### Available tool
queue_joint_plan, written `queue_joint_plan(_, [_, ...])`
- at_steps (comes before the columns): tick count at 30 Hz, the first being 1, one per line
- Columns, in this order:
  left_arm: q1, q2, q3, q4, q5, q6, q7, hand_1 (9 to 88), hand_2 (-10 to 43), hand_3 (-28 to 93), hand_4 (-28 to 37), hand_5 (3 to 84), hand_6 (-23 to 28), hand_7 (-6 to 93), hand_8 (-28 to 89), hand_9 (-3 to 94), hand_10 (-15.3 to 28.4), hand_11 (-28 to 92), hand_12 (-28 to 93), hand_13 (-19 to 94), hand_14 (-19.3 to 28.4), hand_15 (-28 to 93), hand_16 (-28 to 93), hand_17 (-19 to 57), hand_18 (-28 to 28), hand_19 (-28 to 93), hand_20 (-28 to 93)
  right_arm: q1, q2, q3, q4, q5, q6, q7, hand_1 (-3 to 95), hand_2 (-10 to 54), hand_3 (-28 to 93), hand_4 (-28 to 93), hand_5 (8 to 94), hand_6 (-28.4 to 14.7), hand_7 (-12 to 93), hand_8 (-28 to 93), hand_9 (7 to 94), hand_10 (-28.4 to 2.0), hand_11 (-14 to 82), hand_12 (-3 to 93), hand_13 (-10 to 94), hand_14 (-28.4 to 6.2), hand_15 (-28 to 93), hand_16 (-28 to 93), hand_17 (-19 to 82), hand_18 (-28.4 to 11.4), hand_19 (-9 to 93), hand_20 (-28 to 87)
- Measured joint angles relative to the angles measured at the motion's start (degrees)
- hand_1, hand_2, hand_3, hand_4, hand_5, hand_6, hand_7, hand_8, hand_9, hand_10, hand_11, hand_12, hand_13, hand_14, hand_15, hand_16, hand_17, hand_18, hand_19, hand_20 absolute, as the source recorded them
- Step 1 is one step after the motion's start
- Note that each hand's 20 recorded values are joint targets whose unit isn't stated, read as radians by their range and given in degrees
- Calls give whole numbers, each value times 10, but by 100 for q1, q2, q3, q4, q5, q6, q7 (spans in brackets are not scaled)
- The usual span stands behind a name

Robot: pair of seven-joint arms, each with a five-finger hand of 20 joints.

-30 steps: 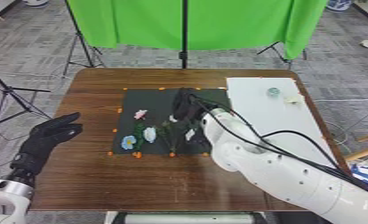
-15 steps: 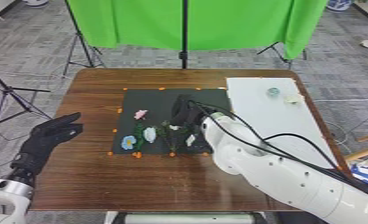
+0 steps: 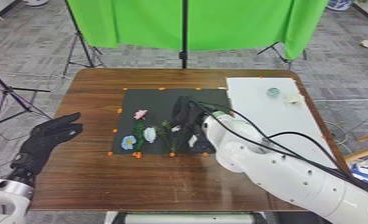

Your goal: Arrange flowers

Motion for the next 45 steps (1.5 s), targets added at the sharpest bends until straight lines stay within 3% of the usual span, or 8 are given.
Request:
queue_joint_plan(15, [7, -13, -3, -4, 2, 1, 7, 369, -75, 653, -83, 434, 52, 89, -62, 463, 138, 157, 98, 387, 173, 141, -27, 77, 140, 141, 158, -15, 30, 298, -35, -85, 273, -95, 408, -95, 658, -161, 659, 8, 176, -97, 791, -128, 211, 219, 883, -25, 600, 337, 585, -163, 932, 553])
queue_joint_plan(19, [19, -19, -10, -10, 2, 1, 0, 369, -75, 653, -83, 434, 52, 88, -62, 462, 138, 157, 97, 388, 173, 141, -27, 77, 140, 140, 157, -192, 176, 819, -318, -414, 807, -108, 390, -95, 658, -158, 652, 4, 175, -96, 765, -137, 209, 223, 853, -42, 602, 334, 558, -168, 932, 543])
queue_joint_plan(24, [41, -19, -21, -14, 3, 1, -6, 369, -75, 652, -83, 434, 52, 87, -62, 463, 138, 157, 97, 388, 173, 141, -27, 77, 140, 140, 158, -339, 527, 1447, -473, -1524, 1444, 93, 361, -95, 651, -145, 563, -25, 131, -75, 647, -167, 161, 224, 804, -64, 612, 316, 521, -176, 931, 513])
queue_joint_plan(28, [67, -19, -52, -27, 3, 1, -6, 369, -75, 653, -83, 433, 52, 89, -62, 463, 138, 158, 98, 388, 173, 141, -27, 77, 140, 141, 158, -536, 860, 2194, -471, -1812, 1226, 578, 319, -95, 636, -144, 535, -44, 105, -66, 613, -183, 136, 220, 796, -76, 617, 315, 517, -182, 932, 511])
queue_joint_plan(31, [97, -19, -87, -44, 3, 1, -5, 370, -74, 651, -83, 433, 52, 89, -62, 463, 138, 157, 97, 388, 173, 142, -27, 77, 140, 141, 158, -769, 1066, 2905, -350, -1637, 400, 937, 300, -95, 625, -141, 532, -49, 96, -61, 606, -192, 132, 222, 791, -84, 619, 314, 511, -190, 932, 509])
queue_joint_plan(35, [120, -19, -108, -56, 4, 1, 0, 368, -76, 654, -83, 434, 52, 88, -62, 463, 139, 156, 97, 388, 173, 141, -27, 77, 140, 142, 158, -845, 1242, 3237, 325, -1605, -589, 1261, 298, -95, 621, -135, 535, -47, 94, -58, 616, -191, 139, 228, 791, -87, 624, 312, 510, -192, 932, 507])
queue_joint_plan(42, [119, -22, -110, -56, 5, 1, 2, 369, -76, 653, -84, 433, 52, 88, -62, 463, 138, 157, 98, 387, 173, 140, -27, 77, 140, 141, 158, -806, 1519, 2494, 1269, -1716, 221, 1531, 311, -95, 627, -132, 535, -29, 106, -62, 633, -185, 154, 230, 798, -84, 638, 307, 517, -191, 932, 508])
queue_joint_plan(45, [119, -23, -111, -56, 6, 0, 3, 368, -76, 653, -84, 432, 51, 88, -62, 462, 139, 156, 98, 387, 173, 140, -27, 77, 140, 141, 158, -823, 1501, 2433, 1365, -1747, 208, 1527, 323, -95, 636, -133, 533, -23, 112, -65, 637, -181, 159, 229, 802, -80, 642, 306, 522, -187, 932, 510])
